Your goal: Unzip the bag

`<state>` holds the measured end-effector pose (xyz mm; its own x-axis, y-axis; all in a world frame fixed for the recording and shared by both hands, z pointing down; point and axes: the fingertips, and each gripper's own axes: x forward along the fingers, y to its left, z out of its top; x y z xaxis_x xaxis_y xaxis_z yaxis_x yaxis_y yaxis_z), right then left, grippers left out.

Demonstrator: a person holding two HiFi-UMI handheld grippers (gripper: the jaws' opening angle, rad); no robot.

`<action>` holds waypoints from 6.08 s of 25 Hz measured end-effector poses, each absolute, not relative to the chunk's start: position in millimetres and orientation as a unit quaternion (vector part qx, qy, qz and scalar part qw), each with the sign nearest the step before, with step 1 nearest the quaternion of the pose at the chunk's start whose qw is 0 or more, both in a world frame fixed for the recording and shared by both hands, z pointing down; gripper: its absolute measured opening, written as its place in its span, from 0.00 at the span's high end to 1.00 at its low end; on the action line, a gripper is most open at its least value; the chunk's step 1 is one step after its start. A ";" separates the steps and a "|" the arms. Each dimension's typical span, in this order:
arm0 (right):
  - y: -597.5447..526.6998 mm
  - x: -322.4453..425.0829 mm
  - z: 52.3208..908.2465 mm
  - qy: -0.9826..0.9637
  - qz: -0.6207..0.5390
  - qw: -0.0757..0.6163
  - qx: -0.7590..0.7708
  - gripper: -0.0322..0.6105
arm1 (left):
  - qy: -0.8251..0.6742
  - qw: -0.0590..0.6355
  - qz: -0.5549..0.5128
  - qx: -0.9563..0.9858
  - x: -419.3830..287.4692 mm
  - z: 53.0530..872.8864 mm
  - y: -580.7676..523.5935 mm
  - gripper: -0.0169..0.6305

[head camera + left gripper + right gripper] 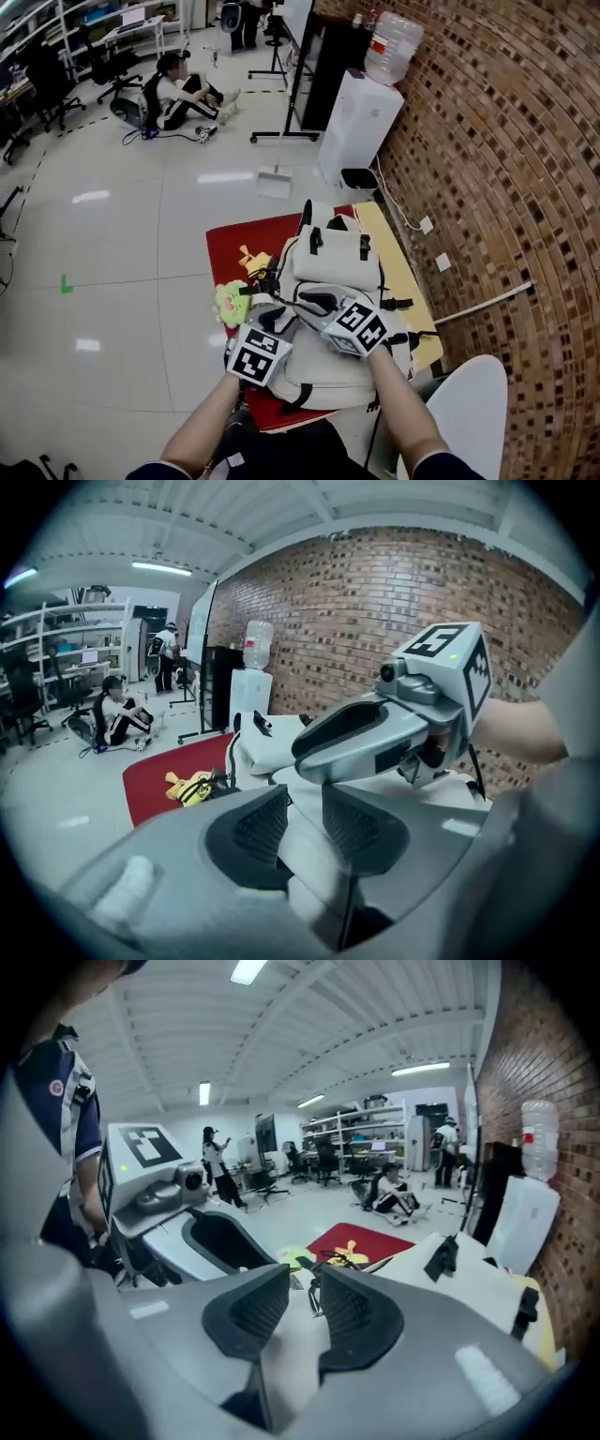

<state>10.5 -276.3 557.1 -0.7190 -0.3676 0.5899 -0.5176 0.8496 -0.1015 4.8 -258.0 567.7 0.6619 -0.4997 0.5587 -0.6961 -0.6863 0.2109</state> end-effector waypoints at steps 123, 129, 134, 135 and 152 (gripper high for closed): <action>-356.2 112.3 610.0 -0.865 0.374 0.211 0.259 0.88 | -0.351 0.231 0.339 0.842 40.9 603.6 -323.5 0.89; -350.2 105.3 573.8 -0.928 0.083 0.303 0.201 0.86 | -0.350 0.236 0.336 0.842 36.9 604.4 -323.9 0.89; -331.3 85.0 599.6 -0.908 -0.043 0.410 0.078 0.79 | -0.353 0.243 0.332 0.840 36.1 606.0 -324.1 0.89; -330.9 83.4 605.8 -0.904 -0.044 0.419 0.066 0.79 | -0.353 0.243 0.332 0.841 36.6 606.1 -324.0 0.89; -332.7 90.8 631.0 -0.834 -0.191 0.516 -0.024 0.92 | -0.360 0.251 0.325 0.838 29.3 605.7 -317.7 0.91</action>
<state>90.8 -332.7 631.0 -0.4657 -0.1572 0.8709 0.2379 0.9256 0.2943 29.3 -317.7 605.7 0.5295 -0.4390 0.7259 -0.7659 -0.6153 0.1865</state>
